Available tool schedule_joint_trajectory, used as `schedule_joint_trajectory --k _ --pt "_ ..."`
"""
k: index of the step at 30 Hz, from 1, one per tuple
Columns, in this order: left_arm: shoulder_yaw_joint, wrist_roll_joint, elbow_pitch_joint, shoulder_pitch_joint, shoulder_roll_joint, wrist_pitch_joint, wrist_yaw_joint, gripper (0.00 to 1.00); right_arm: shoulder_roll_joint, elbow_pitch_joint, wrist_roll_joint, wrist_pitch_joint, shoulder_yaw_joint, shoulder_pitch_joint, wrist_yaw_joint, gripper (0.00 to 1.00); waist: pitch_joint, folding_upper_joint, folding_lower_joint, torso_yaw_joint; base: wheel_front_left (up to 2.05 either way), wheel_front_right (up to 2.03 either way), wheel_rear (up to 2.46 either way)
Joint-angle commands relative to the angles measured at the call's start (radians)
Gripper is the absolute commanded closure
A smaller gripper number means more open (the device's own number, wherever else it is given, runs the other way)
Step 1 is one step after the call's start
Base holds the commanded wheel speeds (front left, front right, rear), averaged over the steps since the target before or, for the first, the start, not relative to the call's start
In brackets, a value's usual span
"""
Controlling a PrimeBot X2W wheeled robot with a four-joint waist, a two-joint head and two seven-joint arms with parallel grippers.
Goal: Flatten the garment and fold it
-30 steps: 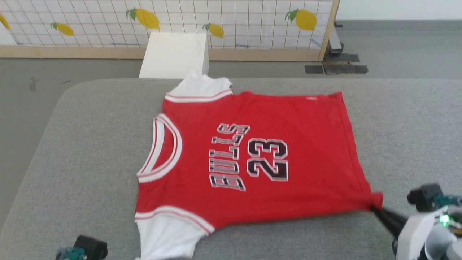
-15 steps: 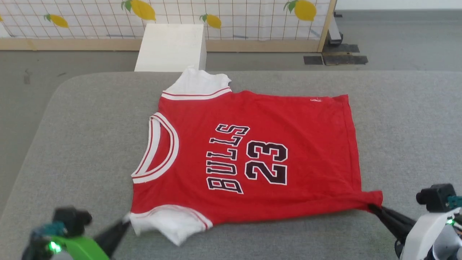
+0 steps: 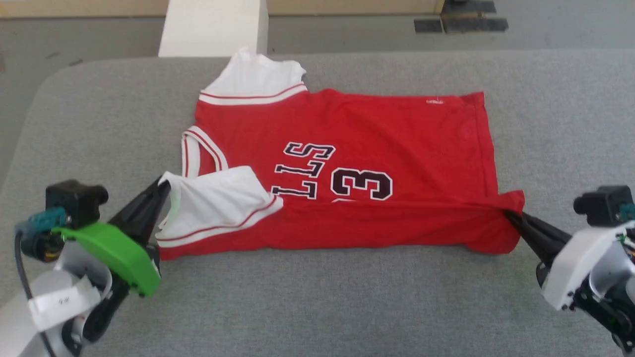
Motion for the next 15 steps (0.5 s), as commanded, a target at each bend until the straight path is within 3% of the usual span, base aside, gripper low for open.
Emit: schedule_joint_trajectory --k 1,15 --pt "-0.004 0.021 0.02 -0.037 -0.009 0.015 -0.004 1.0 0.013 0.011 -0.018 0.017 -0.003 -0.029 -0.002 1.0 0.043 0.0 0.0001 -0.016 0.0 0.0 0.0" --pt "-0.062 0.075 0.262 -0.207 -0.115 0.099 -0.026 1.0 0.091 0.152 -0.074 0.094 0.024 -0.174 -0.002 1.0 0.124 0.0 0.0001 -0.019 0.0 0.0 0.0"
